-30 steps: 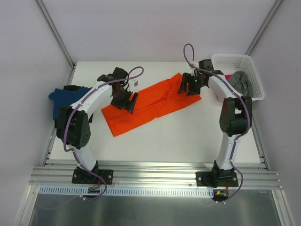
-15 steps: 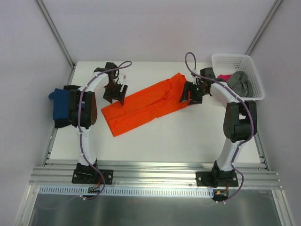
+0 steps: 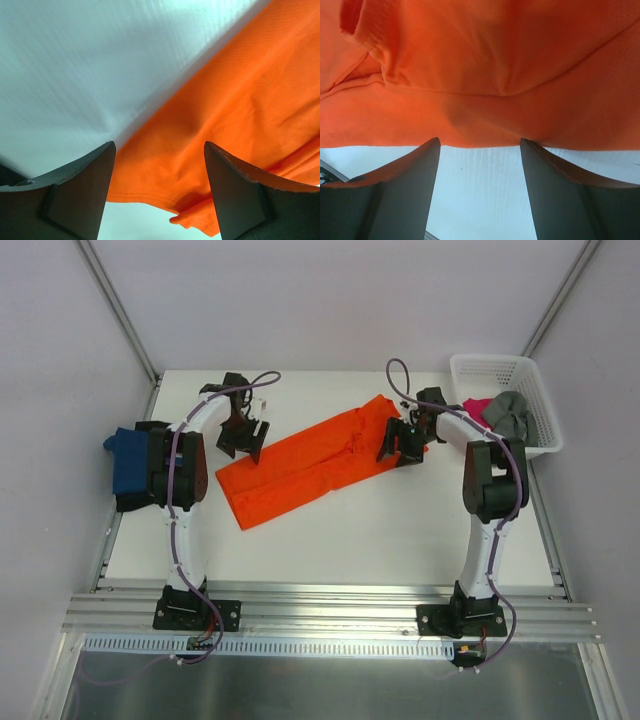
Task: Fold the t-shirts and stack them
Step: Fold the tshirt
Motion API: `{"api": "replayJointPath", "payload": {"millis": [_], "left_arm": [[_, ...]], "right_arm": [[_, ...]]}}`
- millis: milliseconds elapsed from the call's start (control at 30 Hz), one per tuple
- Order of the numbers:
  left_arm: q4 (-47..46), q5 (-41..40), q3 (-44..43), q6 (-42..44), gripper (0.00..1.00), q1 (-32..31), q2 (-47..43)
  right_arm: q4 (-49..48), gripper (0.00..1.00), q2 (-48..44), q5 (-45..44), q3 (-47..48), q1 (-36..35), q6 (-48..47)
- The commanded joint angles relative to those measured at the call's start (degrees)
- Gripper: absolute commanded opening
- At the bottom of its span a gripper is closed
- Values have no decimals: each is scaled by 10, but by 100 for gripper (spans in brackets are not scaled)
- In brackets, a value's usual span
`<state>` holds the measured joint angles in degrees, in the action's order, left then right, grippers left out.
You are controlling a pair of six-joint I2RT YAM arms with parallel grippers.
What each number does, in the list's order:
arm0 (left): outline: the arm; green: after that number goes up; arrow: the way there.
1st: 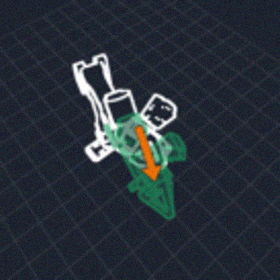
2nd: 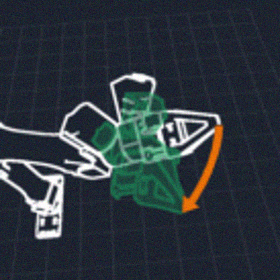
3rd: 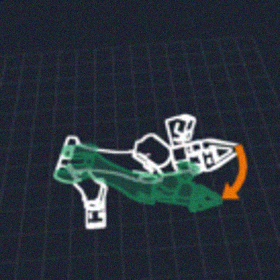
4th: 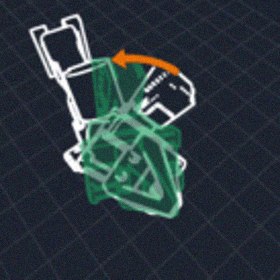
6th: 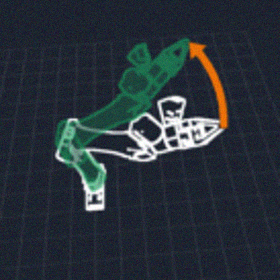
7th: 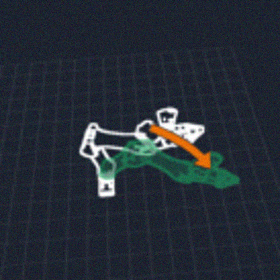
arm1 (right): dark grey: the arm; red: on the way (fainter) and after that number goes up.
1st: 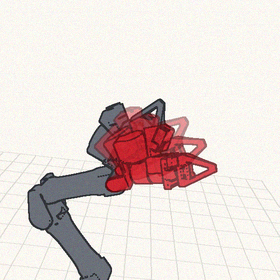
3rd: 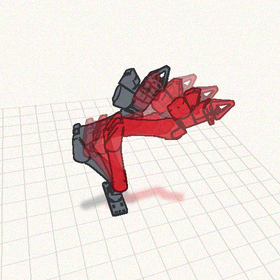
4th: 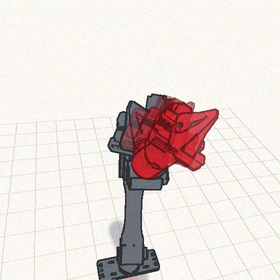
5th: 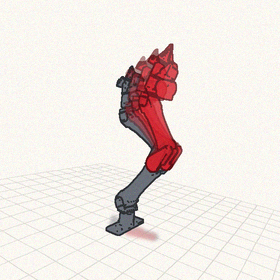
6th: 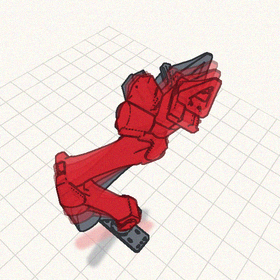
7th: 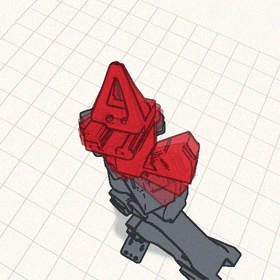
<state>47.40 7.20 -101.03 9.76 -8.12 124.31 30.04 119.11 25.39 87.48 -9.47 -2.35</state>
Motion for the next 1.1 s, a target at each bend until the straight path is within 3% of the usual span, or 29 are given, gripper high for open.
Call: {"api": "replayJointPath", "payload": {"millis": [0,267,567,867,1067], "left_arm": [[13,-4,-7,13,72,7,12],[16,20,34,14,72,7,6],[27,66,139,13,68,-8,-49],[26,105,272,-6,67,-85,-144],[29,122,303,-16,68,-169,-186]], "right_arm": [[0,69,10,9,34,-2,9],[5,69,47,-2,70,4,4],[5,69,74,-17,110,8,-8],[8,69,80,-26,133,15,-18],[10,70,85,-31,156,22,-20]]}}
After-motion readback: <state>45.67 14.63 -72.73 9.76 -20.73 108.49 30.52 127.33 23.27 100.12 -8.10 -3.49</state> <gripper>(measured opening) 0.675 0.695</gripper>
